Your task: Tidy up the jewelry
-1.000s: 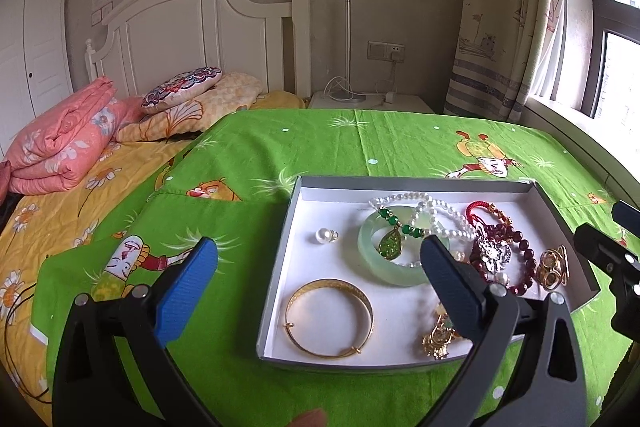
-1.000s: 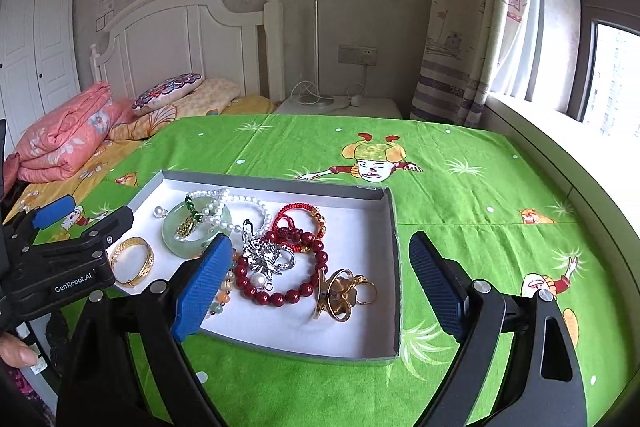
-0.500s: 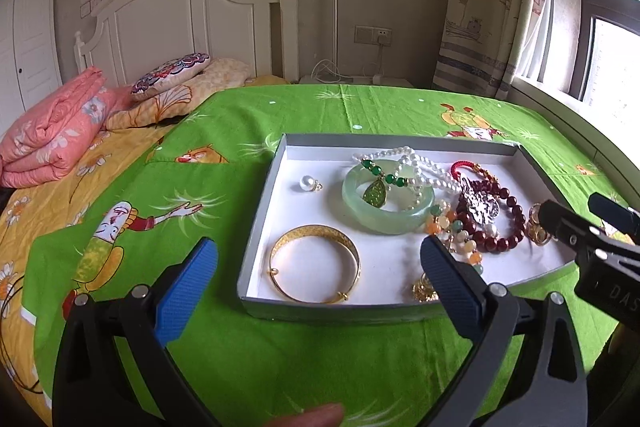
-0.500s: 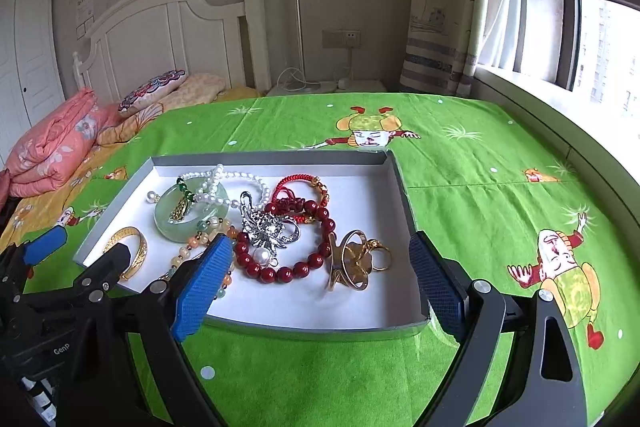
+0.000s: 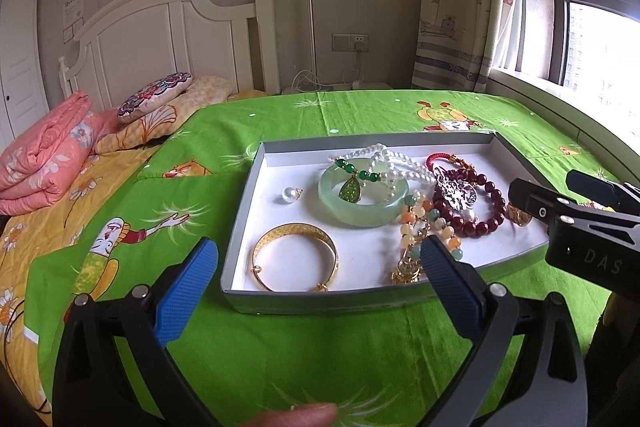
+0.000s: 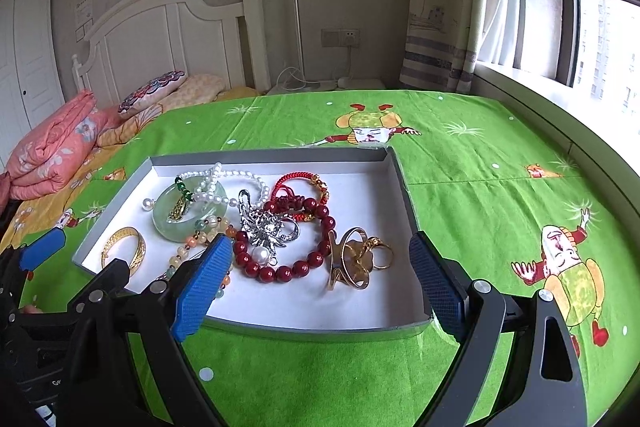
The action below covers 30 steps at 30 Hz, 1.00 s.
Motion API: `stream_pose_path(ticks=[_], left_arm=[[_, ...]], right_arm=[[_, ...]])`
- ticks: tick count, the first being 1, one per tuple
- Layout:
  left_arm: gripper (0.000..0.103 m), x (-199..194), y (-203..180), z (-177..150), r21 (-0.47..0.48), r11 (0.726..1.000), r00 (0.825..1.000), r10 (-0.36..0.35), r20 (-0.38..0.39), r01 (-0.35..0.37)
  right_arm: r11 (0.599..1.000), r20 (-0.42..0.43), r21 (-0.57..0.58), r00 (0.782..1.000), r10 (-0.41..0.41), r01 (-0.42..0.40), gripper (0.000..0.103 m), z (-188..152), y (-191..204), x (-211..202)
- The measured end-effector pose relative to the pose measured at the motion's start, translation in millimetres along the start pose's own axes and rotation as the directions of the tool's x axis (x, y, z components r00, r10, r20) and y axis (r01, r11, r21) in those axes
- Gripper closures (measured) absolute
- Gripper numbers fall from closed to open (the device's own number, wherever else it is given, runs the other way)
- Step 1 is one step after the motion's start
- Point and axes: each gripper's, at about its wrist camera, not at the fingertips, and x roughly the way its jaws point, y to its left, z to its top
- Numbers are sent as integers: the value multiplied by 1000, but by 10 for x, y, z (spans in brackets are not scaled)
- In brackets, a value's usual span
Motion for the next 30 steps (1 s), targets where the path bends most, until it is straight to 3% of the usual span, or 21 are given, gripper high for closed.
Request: stream_pose_path(ticks=[8,12,30], left_arm=[[3,4,8,6,-2,1000,1000,4,-2,-4],[3,9,8,13,0,1000,1000,6,-3,-6],[3,-4,-5,5,2,1000,1000,5,-1,-5]], right_arm=[[1000,-5,5,1000,10,-10,17,3,-14,14],[1000,2,1,1000,10,-10,7,3,-13,11],[1000,3,0,1000,11,-11,6,1,-7,10]])
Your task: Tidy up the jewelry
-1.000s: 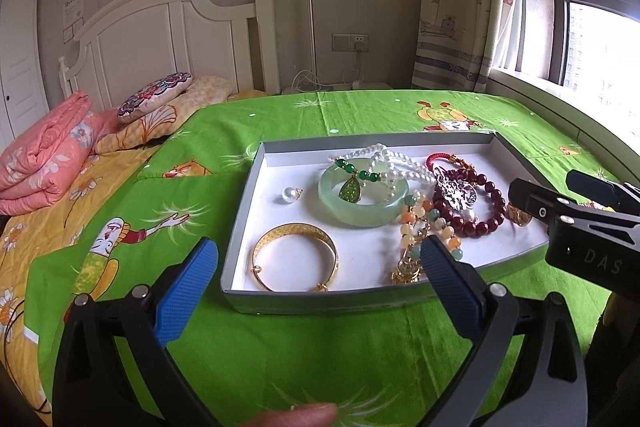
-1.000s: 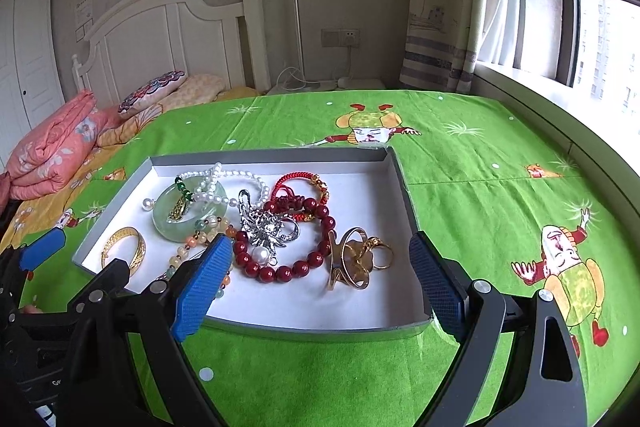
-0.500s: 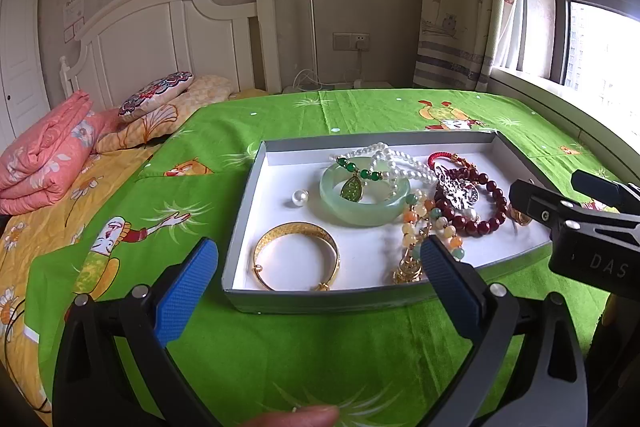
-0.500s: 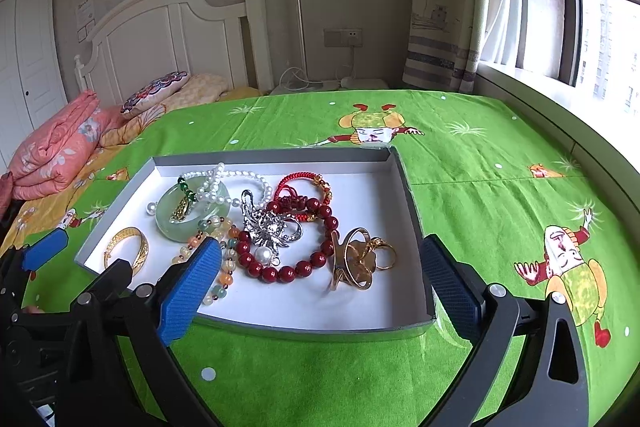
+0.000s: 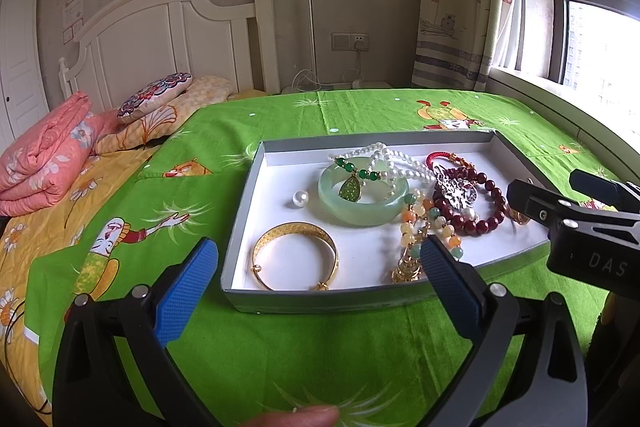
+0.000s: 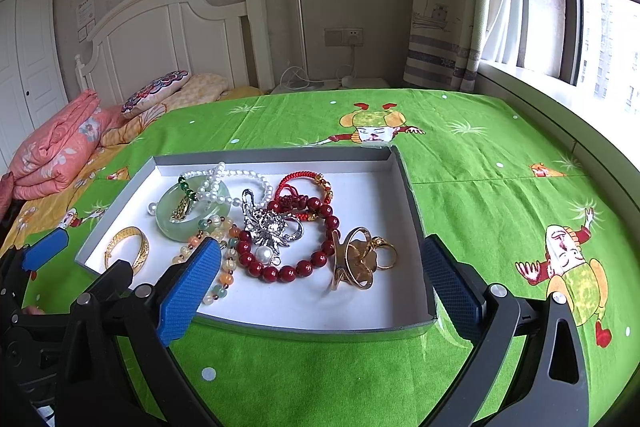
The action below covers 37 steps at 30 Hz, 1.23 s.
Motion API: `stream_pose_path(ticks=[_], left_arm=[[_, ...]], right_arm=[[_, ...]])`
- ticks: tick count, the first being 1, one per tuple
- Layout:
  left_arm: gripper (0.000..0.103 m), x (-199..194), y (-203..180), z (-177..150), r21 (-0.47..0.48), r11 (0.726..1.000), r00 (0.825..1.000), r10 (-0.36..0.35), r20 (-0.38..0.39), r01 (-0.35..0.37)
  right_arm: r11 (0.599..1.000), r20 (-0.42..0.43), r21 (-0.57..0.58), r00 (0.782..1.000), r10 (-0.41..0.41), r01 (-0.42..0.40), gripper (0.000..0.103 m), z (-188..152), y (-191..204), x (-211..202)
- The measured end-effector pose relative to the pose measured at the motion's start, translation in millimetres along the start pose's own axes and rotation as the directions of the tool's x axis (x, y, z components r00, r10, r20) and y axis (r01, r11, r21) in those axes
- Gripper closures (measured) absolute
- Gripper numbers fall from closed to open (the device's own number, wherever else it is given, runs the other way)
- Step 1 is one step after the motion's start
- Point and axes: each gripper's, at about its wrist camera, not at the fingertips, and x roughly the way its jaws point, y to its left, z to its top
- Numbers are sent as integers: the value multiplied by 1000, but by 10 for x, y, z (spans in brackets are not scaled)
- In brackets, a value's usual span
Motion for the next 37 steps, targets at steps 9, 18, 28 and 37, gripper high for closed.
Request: stream_pose_path(ticks=[9,18,28,37], left_arm=[[3,6,-1,2,-1,1000,1000,0,0,0],[3,6,-3,1,-1,1000,1000,0,0,0],[3,46,31,5,-14,999,999,34,-31,-34],[2,87,139,-18,-52,999,994,2,-109,-8]], right_arm=[[1000,0,0,1000,0,0,6,0,2,0],[1000,-1,1,1000,0,0,6,1,3,1],[1000,-4,-2,1000,1,-1,6,-12,22,4],[999,-139,-19,990,35,-38,6,-80,40,3]])
